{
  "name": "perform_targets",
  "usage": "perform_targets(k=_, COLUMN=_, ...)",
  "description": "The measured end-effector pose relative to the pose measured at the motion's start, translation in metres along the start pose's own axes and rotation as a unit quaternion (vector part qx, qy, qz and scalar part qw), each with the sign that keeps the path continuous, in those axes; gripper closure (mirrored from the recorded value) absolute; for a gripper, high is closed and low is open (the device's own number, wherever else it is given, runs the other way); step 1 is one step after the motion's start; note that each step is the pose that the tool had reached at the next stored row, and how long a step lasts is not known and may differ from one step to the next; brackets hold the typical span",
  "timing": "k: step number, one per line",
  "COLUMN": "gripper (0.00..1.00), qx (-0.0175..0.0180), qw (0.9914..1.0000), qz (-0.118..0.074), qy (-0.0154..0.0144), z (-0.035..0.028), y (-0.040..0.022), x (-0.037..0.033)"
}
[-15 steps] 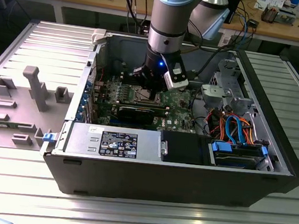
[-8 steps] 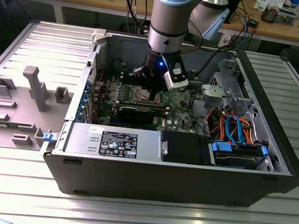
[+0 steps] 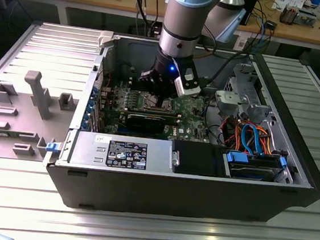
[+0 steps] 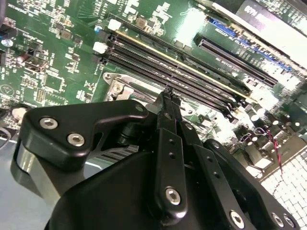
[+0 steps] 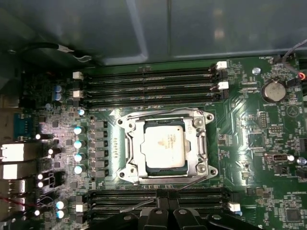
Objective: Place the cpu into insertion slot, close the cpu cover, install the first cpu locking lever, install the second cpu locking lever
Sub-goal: 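Install the second cpu locking lever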
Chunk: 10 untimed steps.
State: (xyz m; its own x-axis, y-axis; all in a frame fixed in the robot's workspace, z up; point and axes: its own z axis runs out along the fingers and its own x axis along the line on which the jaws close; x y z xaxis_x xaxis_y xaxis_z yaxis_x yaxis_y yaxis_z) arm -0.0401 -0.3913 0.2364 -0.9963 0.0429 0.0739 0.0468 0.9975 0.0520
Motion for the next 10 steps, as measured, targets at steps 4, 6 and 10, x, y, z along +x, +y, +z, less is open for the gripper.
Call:
perform_targets(k=4, gripper=0.89, qx=-0.013, qw=0.99984, qz=-0.012, qy=0.0012, z=0.0012, y=-0.0014, x=0.0004)
perform_targets(k=6, gripper=0.89, qx=-0.0165, qw=0.99978, qz=-0.013, qy=0.0014, z=0.0023, y=-0.0017, x=0.0024)
perform_targets(k=10, gripper=0.89, qx=-0.0168, qw=0.99977, qz=-0.013, qy=0.0014, z=0.0076, y=-0.0046, x=0.0056)
